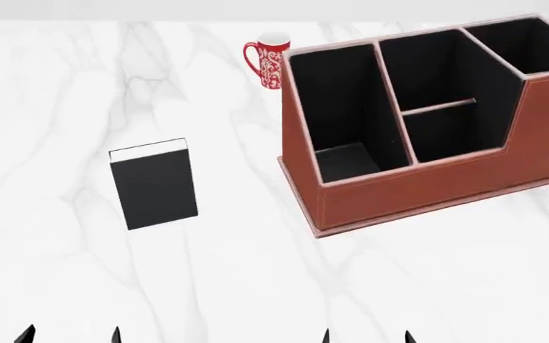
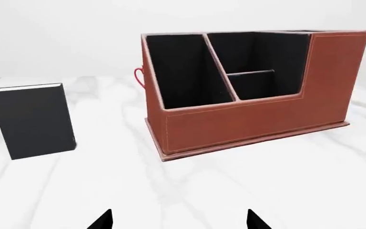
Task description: Pick up the book and place it in the right compartment of the caddy.
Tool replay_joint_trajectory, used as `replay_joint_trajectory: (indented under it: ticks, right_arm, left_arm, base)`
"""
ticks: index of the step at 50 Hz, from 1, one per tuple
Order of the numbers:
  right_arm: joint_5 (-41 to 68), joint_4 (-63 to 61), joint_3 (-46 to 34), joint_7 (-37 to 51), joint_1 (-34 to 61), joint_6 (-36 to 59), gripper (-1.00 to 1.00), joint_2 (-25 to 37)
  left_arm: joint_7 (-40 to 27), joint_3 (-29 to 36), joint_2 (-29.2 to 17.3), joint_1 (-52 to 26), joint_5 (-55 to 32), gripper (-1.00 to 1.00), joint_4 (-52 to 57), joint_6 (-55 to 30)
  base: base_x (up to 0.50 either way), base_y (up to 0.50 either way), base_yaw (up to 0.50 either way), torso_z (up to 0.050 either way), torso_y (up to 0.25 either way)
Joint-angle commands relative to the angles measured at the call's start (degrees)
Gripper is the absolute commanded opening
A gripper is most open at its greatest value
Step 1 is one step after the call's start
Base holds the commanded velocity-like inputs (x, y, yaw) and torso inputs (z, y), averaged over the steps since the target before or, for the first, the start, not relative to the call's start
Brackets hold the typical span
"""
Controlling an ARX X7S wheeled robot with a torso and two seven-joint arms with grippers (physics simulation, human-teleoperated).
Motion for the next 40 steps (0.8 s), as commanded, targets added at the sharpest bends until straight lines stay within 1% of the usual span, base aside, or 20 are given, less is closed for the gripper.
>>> replay_joint_trajectory:
  ticks: [1,7,8,10,12,13,16,17,20,23,24,26,27,28,29,30,31,33,36,40]
  right_arm:
    - [0.71,0.15,-0.8,1.27,0.84,0.97,1.0,0.61]
    - [2.86,-3.32,-0.17,2.09,4.66,9.13,1.0,1.4]
    - [3.37,-5.86,0.24,2.89,7.36,13.95,1.0,1.81]
    - [4.05,-7.9,0.87,3.84,10.0,18.01,1.0,2.02]
    - [5.17,-9.68,1.16,4.81,16.32,26.92,1.0,2.66]
    - [5.44,-9.84,1.3,4.88,17.17,27.71,1.0,2.71]
    - [4.28,-10.31,-0.75,4.95,24.87,33.43,1.0,4.36]
    - [6.12,-9.81,0.4,4.35,27.59,36.59,1.0,4.04]
    - [6.85,-6.84,0.82,4.1,35.04,41.02,1.0,4.3]
    - [7.14,-0.08,1.02,3.35,43.66,43.4,1.0,4.46]
    - [7.16,0.0,0.99,3.36,43.71,43.35,1.0,4.47]
    - [5.25,5.05,-0.05,4.23,49.85,41.57,1.0,4.4]
    - [5.26,5.2,-0.08,4.23,49.91,41.47,1.0,4.4]
    - [6.82,5.92,0.96,3.33,51.39,43.17,1.0,4.08]
    - [4.54,6.16,-0.6,4.82,51.8,41.04,1.0,4.36]
    - [4.68,5.49,-0.82,4.65,52.66,41.47,1.0,4.34]
    - [3.26,5.55,-1.78,5.68,52.87,40.46,1.0,4.54]
    - [4.43,5.15,-0.7,5.73,54.12,43.1,1.0,4.2]
    - [3.97,5.01,-0.82,6.29,54.61,42.29,1.0,4.35]
    - [4.16,7.83,-0.69,6.18,56.0,42.07,1.0,4.23]
  left_arm:
    - [-1.25,0.2,-1.13,0.4,-0.97,1.0,1.09,-0.4]
    - [-4.78,-2.6,-2.66,1.47,-1.11,1.0,7.15,-4.95]
    - [-6.2,-4.61,-3.48,2.29,-1.43,1.0,10.54,-6.83]
    - [-7.49,-6.31,-4.32,2.94,-1.64,1.0,13.4,-8.94]
    - [-9.7,-10.06,-6.02,4.3,-1.99,1.0,18.98,-12.83]
    - [-9.93,-10.55,-6.3,4.53,-2.12,1.0,19.83,-13.32]
    - [-12.12,-15.68,-8.76,6.24,-2.39,1.0,26.4,-17.37]
    - [-12.66,-17.25,-9.43,6.56,-2.66,1.0,27.95,-18.86]
    - [-13.57,-21.64,-10.95,7.61,-3.81,1.0,30.88,-21.59]
    - [-14.2,-26.54,-10.86,9.48,-5.81,1.0,31.77,-21.05]
    - [-14.2,-26.57,-10.88,9.51,-5.85,1.0,31.79,-21.04]
    - [-14.73,-30.25,-11.17,11.84,-6.7,1.0,33.44,-21.61]
    - [-14.74,-30.27,-11.18,11.87,-6.73,1.0,33.48,-21.63]
    - [-15.11,-32.4,-11.18,13.03,-7.16,1.0,34.49,-21.63]
    - [-15.29,-34.0,-11.2,13.91,-7.64,1.0,35.25,-21.86]
    - [-15.45,-36.21,-11.26,15.22,-8.37,1.0,36.49,-22.45]
    - [-15.68,-36.73,-11.48,15.74,-8.15,1.0,36.98,-22.93]
    - [-15.41,-38.83,-11.16,17.22,-9.27,1.0,38.27,-22.72]
    - [-15.28,-40.05,-10.54,18.29,-9.88,1.0,38.69,-21.93]
    - [-15.23,-39.37,-10.5,18.24,-9.57,1.0,38.22,-21.65]
  base:
    - [0.0,0.0,0.0,0.0,0.0]
    - [0.0,0.0,0.0,0.0,0.0]
    - [0.0,0.0,0.0,0.0,0.0]
    - [0.0,0.0,0.0,0.0,0.0]
    - [0.0,0.0,0.0,0.0,0.0]
    - [0.0,0.0,0.0,0.0,0.0]
    - [0.0,0.0,0.0,0.0,0.0]
    - [0.0,0.0,0.0,0.0,0.0]
    - [0.0,0.0,0.0,0.0,0.0]
    - [0.0,0.0,0.0,0.0,0.0]
    - [0.0,0.0,0.0,0.0,0.0]
    - [0.0,0.0,0.0,0.0,0.0]
    - [0.0,0.0,0.0,0.0,0.0]
    - [0.0,0.0,0.0,0.0,0.0]
    - [0.0,0.0,0.0,0.0,0.0]
    - [0.0,0.0,0.0,0.0,0.0]
    - [0.0,0.0,0.0,0.0,0.0]
    - [0.0,0.0,0.0,0.0,0.0]
    - [0.0,0.0,0.0,0.0,0.0]
    - [0.0,0.0,0.0,0.0,0.0]
